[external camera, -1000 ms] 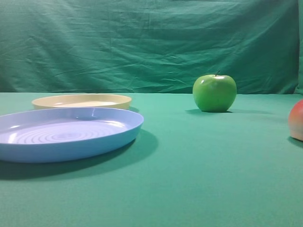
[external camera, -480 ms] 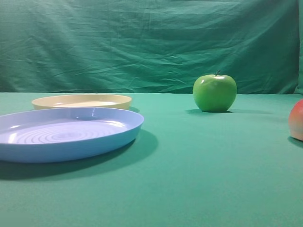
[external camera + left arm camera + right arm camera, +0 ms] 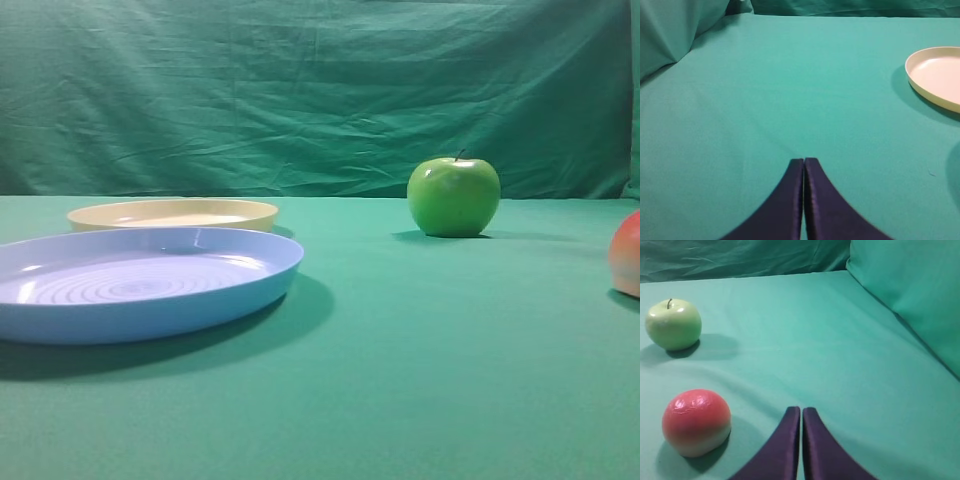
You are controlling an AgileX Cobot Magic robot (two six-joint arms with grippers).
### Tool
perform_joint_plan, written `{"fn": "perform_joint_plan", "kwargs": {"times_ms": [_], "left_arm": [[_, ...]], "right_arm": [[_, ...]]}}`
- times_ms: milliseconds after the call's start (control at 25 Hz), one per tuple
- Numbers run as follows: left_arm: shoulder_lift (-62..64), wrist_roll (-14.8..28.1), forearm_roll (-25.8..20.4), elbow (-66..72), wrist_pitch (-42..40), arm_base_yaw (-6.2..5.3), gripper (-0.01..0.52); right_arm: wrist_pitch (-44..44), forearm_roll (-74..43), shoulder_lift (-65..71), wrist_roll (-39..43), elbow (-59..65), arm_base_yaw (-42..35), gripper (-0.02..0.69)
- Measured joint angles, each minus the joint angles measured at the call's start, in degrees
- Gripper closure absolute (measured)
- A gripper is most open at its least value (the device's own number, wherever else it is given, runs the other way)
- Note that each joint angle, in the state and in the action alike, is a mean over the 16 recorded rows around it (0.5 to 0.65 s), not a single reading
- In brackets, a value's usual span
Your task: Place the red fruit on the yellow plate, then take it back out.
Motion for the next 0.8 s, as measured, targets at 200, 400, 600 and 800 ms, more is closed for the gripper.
{"fn": "perform_joint_plan", "kwargs": {"times_ms": [200, 400, 600, 800], "left_arm": [[0.0, 0.0, 0.0, 0.0, 0.0, 0.00, 0.514], [0.0, 0.0, 0.0, 0.0, 0.0, 0.00, 0.514], [0.0, 0.0, 0.0, 0.0, 0.0, 0.00, 0.514], [0.0, 0.0, 0.0, 0.0, 0.0, 0.00, 0.514]], "right_arm": [[0.4, 0.2, 0.0, -2.4, 0.0, 0.0, 0.665], [1.0, 0.2, 0.0, -4.5, -0.1, 0.0, 0.665], [1.3, 0.3, 0.0, -6.0, -0.2, 0.0, 0.665], [1.5, 0.3, 0.0, -6.5, -0.2, 0.0, 0.665]]}}
